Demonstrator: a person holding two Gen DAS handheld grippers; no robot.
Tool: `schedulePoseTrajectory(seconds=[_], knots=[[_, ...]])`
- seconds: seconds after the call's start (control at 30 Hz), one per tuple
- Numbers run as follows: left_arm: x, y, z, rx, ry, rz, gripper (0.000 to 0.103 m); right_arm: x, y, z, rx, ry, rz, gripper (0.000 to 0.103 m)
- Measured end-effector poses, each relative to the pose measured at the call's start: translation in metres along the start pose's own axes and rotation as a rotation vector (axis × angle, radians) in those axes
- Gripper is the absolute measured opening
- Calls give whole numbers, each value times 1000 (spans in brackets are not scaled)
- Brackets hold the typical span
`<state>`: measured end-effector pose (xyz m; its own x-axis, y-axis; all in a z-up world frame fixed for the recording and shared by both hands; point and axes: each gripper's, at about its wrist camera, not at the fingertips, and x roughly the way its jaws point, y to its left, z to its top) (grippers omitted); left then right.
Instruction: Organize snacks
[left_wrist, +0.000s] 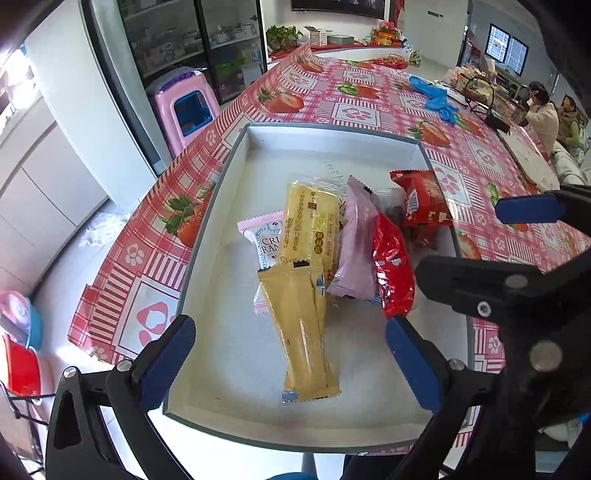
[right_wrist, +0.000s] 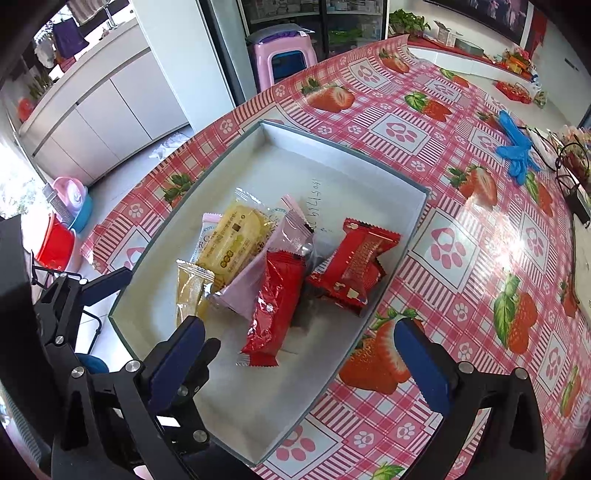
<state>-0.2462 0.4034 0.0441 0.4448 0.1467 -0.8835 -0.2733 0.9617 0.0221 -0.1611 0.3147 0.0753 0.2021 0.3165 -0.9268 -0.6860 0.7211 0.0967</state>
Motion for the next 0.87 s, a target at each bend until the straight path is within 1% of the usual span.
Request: schedulePoseTrajectory(seconds=[0.37,0.53,0.7,0.8,0.87], knots=[[-3,-6,-4,24,13,16,103,-4,-1,-9,-36,-8,-64,103],[-4,-10,-7,45,9,23,103,-4,1,-11,-43,-6,-64,103],[-3,-9,-6,29,14,14,103,-3,4,-12,-61,-4,-75,103],[-7,-8,-7,27,-21,18,103,-3,6,-13,-66,-3,-77,103],[-9,-8,-7,32,-26,22,103,-2,6,-13,-69,-4,-79,103]])
